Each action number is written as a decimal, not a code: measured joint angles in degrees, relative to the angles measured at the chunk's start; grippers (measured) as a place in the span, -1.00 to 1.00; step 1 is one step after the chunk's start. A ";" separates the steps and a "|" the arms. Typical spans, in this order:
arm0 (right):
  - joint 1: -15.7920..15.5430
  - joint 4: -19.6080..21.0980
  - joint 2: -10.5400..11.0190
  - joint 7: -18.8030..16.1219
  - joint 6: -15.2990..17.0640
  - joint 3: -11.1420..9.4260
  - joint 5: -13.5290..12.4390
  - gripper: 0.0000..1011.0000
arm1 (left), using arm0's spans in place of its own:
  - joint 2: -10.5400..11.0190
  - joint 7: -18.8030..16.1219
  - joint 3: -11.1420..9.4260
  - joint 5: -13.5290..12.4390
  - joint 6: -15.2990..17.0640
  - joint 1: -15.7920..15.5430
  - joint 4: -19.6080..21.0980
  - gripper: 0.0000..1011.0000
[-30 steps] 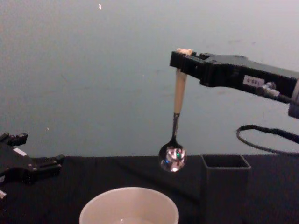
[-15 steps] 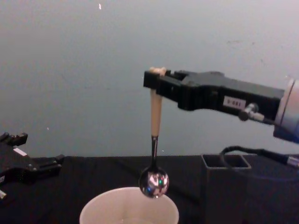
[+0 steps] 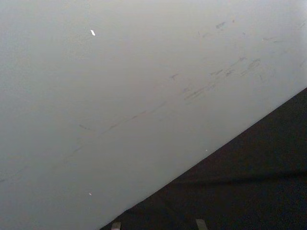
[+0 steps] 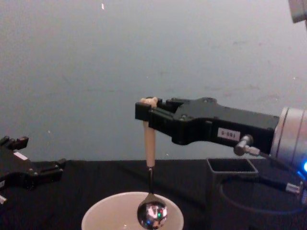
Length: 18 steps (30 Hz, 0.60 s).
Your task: Pick up the stirring spoon with one hand, stir inside the cup, then place it back in its original position.
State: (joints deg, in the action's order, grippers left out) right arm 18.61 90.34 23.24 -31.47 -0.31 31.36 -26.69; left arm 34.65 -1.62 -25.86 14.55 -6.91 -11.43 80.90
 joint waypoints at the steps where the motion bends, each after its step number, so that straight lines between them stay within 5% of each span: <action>1: 0.17 -0.47 -0.17 -0.13 -0.10 0.28 0.20 -0.57 | 0.00 0.00 0.00 0.00 0.00 0.00 0.00 0.98; 18: 1.86 -5.51 -2.02 -1.05 -0.41 2.42 2.34 -0.57 | 0.00 0.00 0.00 0.00 0.00 0.00 0.00 0.98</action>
State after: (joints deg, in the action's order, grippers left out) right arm 20.47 84.83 21.23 -32.52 -0.72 33.79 -24.35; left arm 34.64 -1.62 -25.86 14.55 -6.91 -11.43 80.90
